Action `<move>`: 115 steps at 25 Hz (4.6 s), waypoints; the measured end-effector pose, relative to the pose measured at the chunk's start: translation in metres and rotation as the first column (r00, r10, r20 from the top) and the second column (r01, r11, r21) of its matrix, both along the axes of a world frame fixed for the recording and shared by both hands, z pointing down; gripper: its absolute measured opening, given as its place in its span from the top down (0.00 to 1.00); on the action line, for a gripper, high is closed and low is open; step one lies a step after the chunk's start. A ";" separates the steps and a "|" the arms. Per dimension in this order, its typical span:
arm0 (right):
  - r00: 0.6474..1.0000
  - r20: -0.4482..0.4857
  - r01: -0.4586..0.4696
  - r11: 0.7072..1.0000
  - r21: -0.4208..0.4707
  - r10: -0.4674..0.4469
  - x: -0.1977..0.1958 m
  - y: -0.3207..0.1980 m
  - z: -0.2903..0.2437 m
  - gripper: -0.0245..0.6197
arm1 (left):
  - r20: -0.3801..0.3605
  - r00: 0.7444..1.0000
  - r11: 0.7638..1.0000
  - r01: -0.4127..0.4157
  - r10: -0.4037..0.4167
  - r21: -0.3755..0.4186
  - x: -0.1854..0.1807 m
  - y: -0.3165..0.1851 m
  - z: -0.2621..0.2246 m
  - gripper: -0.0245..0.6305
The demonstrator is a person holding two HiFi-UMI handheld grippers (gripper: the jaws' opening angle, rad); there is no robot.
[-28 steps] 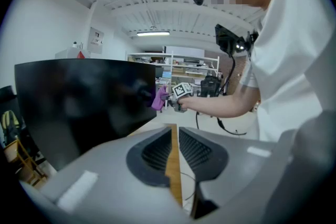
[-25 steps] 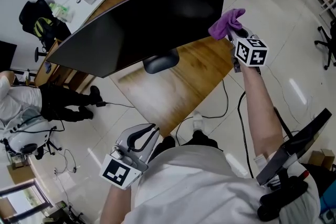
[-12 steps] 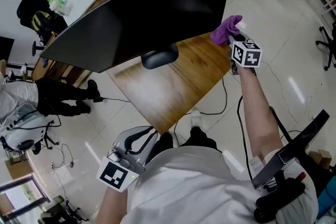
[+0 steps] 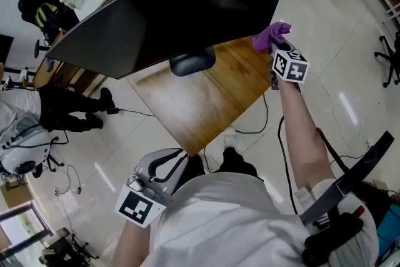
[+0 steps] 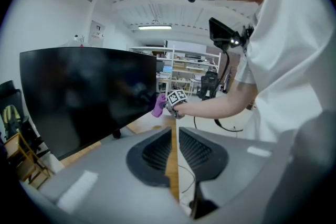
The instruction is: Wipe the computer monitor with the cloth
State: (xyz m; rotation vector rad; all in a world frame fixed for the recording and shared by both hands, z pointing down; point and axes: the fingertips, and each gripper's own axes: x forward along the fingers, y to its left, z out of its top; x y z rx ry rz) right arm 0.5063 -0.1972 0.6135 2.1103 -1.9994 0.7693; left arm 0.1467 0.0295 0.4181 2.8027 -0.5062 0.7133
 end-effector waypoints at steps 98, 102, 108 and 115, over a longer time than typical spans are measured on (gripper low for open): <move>0.817 -0.084 0.573 0.820 -0.006 -0.571 -0.526 -0.070 -0.067 0.88 | -0.214 0.930 0.954 0.299 -0.299 -0.032 -0.287 -0.033 0.028 0.86; 0.809 -0.102 0.582 0.813 0.003 -0.579 -0.527 -0.070 -0.090 0.88 | -0.232 0.932 0.959 0.285 -0.280 -0.015 -0.283 -0.035 0.026 0.86; 0.796 -0.137 0.600 0.799 0.044 -0.590 -0.528 -0.069 -0.135 0.88 | -0.257 0.933 0.965 0.261 -0.251 0.004 -0.278 -0.038 0.027 0.86; 0.779 -0.188 0.621 0.777 0.106 -0.598 -0.534 -0.080 -0.199 0.88 | -0.283 0.936 0.972 0.231 -0.212 0.034 -0.275 -0.045 0.018 0.86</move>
